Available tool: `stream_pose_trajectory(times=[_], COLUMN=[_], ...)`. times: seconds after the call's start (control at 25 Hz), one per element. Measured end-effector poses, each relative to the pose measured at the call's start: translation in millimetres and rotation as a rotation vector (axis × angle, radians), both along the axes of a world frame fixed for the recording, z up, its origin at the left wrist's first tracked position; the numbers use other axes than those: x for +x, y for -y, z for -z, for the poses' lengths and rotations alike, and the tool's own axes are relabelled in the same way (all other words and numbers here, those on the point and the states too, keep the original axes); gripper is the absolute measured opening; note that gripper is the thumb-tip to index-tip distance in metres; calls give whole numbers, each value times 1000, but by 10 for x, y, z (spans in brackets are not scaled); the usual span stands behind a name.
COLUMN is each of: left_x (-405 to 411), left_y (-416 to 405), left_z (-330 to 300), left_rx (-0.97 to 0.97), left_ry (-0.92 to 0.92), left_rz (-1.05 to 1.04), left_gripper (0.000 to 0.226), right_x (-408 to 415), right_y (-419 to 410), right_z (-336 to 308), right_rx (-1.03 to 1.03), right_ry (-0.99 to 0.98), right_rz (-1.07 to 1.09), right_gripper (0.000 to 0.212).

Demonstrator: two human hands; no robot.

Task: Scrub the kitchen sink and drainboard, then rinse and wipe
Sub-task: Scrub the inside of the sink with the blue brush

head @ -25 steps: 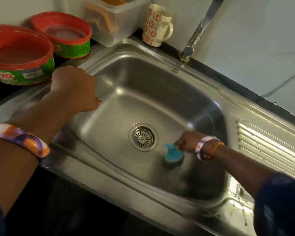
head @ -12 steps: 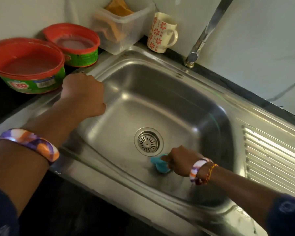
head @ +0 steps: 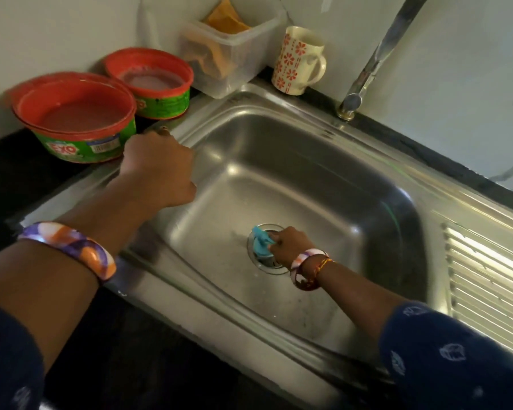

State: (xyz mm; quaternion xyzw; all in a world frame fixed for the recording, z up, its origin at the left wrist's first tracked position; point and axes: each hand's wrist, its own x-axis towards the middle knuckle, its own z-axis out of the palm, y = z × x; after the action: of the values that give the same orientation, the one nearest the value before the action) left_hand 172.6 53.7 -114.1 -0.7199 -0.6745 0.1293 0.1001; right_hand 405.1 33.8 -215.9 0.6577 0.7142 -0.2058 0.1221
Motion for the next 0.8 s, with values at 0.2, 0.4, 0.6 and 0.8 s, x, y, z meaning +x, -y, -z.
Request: stream_pose_trajectory(times=[0.2, 0.4, 0.6, 0.8], left_x=[-26, -167, -272, -288], left_y=[-5, 18, -39, -84], left_z=[-22, 23, 88, 137], left_rx=[15, 3, 31, 52], left_ry=[16, 9, 24, 20], left_rz=[4, 19, 43, 41], left_gripper=[50, 54, 46, 38], right_x=[82, 124, 649, -395], right_y=[-33, 220, 183, -375], right_z=[-25, -157, -232, -30], right_rx=[-48, 84, 122, 178], right_ry=[7, -25, 137, -176], right_rz=[90, 97, 430, 285], right_gripper=[35, 42, 41, 37])
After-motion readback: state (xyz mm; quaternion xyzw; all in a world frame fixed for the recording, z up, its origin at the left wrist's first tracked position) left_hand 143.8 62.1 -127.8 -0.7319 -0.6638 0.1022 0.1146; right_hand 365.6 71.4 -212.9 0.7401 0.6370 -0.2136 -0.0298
